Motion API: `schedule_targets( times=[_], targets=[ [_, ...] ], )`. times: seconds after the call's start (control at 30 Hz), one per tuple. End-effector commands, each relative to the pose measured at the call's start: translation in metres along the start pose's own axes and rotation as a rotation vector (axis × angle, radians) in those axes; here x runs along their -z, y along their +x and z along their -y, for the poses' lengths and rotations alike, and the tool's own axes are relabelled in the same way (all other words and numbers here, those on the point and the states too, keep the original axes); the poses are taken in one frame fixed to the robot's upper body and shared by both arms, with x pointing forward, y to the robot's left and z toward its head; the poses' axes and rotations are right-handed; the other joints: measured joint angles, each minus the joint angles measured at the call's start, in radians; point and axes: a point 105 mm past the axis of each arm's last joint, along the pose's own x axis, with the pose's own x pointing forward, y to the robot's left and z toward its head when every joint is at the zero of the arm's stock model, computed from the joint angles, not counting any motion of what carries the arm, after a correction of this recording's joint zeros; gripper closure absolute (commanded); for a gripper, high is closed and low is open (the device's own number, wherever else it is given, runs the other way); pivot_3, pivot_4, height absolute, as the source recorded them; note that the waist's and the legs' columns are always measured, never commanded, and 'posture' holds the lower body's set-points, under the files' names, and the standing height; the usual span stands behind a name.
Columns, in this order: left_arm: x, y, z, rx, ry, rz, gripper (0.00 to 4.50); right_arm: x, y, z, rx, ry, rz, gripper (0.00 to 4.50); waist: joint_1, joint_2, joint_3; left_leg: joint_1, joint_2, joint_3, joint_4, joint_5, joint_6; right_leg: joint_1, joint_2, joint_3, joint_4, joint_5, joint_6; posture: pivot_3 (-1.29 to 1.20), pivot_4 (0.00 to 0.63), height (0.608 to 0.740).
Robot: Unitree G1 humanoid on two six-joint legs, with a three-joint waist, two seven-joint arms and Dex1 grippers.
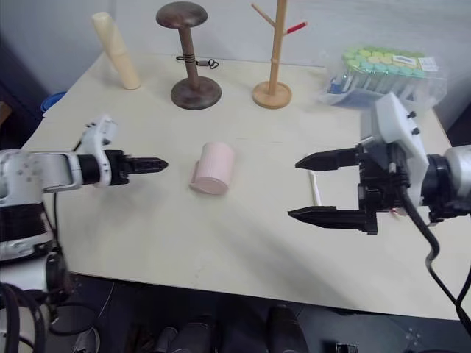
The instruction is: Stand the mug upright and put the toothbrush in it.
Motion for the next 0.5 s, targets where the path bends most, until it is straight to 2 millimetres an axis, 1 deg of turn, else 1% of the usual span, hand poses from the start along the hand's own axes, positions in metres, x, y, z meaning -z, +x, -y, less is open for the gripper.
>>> schedule_targets(
  times=[0.03,0.17,0.37,0.43,0.5],
  targets=[
    [-0.007,0.010,-0.008,-0.088,0.001,-0.010,0.00,0.002,0.000,0.003,0.014,-0.040,0.003,0.04,-0.003,0.000,0.000,-0.001,-0.001,0.000,0.000,0.000,0.000,0.000,-0.001,-0.001,0.000,0.000,0.000,0.00,0.150,0.740],
    [-0.003,0.033,-0.008,-0.120,0.032,-0.072,0.00,0.005,0.003,0.005,0.022,-0.063,-0.006,0.04,-0.012,0.000,0.000,-0.003,-0.003,0.000,0.000,0.001,0.001,-0.002,-0.006,-0.012,0.000,0.000,0.000,0.00,0.150,0.740],
    [-0.013,0.061,0.017,-0.035,0.051,-0.088,0.00,0.006,0.005,0.008,0.056,-0.067,0.006,0.04,-0.009,0.000,0.000,-0.007,-0.010,-0.002,0.005,0.002,0.003,-0.002,-0.009,-0.016,0.001,0.001,0.002,0.00,0.150,0.740],
    [-0.011,0.066,0.022,-0.017,0.063,-0.111,0.00,0.007,0.005,0.007,0.065,-0.063,0.003,0.04,-0.011,0.000,0.000,-0.007,-0.011,-0.002,0.005,0.002,0.004,-0.002,-0.010,-0.015,0.001,0.002,0.003,0.00,0.150,0.740],
    [-0.006,0.070,0.023,-0.018,0.069,-0.148,0.00,0.008,0.004,0.007,0.077,-0.059,0.002,0.04,-0.011,0.000,0.000,-0.007,-0.011,-0.002,0.005,0.002,0.004,-0.002,-0.010,-0.015,0.001,0.002,0.003,0.00,0.150,0.740]
  ],
)
